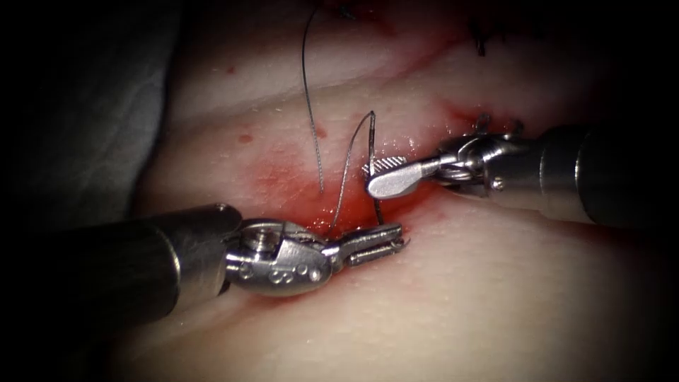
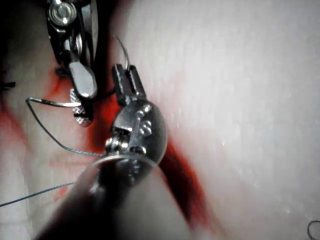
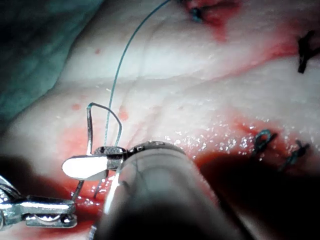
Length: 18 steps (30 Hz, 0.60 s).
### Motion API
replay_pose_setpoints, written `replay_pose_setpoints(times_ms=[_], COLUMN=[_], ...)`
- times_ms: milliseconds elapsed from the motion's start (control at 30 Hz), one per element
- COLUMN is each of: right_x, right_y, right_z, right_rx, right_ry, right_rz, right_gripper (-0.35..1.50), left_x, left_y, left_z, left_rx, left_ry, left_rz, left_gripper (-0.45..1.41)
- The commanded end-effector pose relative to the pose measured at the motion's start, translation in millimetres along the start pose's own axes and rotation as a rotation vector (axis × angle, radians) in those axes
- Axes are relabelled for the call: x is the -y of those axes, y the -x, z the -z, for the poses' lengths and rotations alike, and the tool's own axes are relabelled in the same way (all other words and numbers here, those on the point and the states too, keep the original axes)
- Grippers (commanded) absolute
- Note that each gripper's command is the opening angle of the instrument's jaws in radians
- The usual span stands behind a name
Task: Wound Closure
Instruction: Pass needle from left hand to right gripper
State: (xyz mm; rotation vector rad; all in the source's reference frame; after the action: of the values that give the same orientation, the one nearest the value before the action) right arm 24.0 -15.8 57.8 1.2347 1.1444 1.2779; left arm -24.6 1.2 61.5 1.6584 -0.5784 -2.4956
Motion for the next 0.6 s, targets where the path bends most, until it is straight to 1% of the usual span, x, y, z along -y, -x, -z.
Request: replay_pose_setpoints(times_ms=[33,367,467,600], right_x=[-0.6,-0.7,-0.7,-0.6], right_y=[0.1,-0.4,-0.5,-0.6], right_z=[-1.2,-1.2,-1.2,-1.3], right_rx=[0.000,-0.033,-0.033,-0.038], right_ry=[-0.001,0.013,0.013,0.016], right_rz=[0.002,0.000,0.000,-0.002], right_gripper=[1.08,0.94,0.83,0.76], left_x=[-0.4,-0.6,-0.6,-0.7], left_y=[0.2,0.0,0.0,-0.1], left_z=[-0.6,-0.9,-1.0,-1.0], left_rx=[-0.002,-0.006,-0.005,-0.007], left_ry=[0.002,0.002,0.002,0.002], left_rz=[0.001,0.000,0.000,0.000], left_gripper=[-0.45,-0.45,-0.45,-0.45])
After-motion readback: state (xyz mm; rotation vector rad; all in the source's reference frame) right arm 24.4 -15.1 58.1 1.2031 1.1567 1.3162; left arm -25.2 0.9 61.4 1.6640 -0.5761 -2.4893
